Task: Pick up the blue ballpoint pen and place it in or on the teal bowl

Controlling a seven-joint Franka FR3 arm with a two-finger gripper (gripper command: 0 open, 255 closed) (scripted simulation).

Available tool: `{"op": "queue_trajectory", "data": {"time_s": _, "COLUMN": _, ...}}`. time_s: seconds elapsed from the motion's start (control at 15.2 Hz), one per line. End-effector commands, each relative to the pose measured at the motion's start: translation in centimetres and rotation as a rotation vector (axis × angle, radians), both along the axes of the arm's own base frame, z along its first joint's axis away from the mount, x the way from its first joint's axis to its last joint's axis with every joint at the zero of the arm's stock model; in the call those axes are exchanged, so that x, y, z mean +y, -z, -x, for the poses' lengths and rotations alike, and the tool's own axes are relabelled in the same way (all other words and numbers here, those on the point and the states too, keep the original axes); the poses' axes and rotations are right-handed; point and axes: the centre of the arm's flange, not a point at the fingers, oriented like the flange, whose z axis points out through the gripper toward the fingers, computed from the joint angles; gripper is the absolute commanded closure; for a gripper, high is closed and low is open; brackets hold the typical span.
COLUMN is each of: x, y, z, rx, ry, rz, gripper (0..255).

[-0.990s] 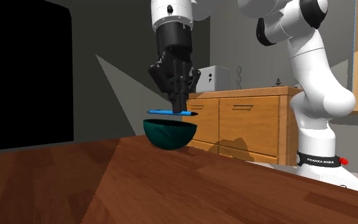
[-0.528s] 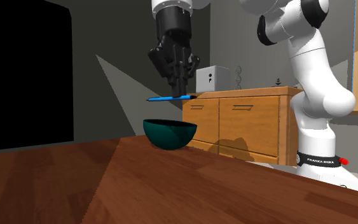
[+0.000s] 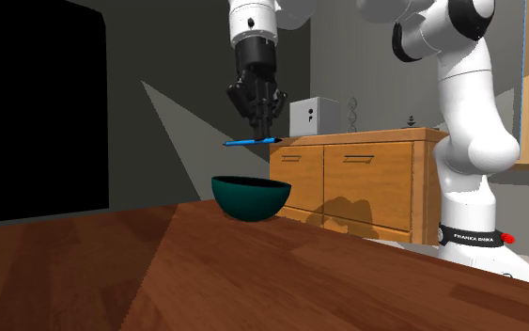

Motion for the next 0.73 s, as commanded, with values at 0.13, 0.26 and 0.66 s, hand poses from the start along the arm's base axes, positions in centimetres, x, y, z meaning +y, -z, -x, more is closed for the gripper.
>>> {"op": "queue_trajectory", "data": {"time_s": 0.13, "x": -5.1, "y": -0.5, "z": -1.9, "rx": 0.000, "ry": -0.001, "rz": -0.001, "gripper": 255}}
{"op": "queue_trajectory", "data": {"time_s": 0.26, "x": -7.5, "y": -0.7, "z": -2.9, "rx": 0.000, "ry": -0.001, "rz": -0.001, "gripper": 255}}
{"op": "queue_trajectory", "data": {"time_s": 0.66, "x": -10.9, "y": 0.6, "z": -4.2, "rx": 0.000, "ry": -0.001, "rz": -0.001, "gripper": 255}}
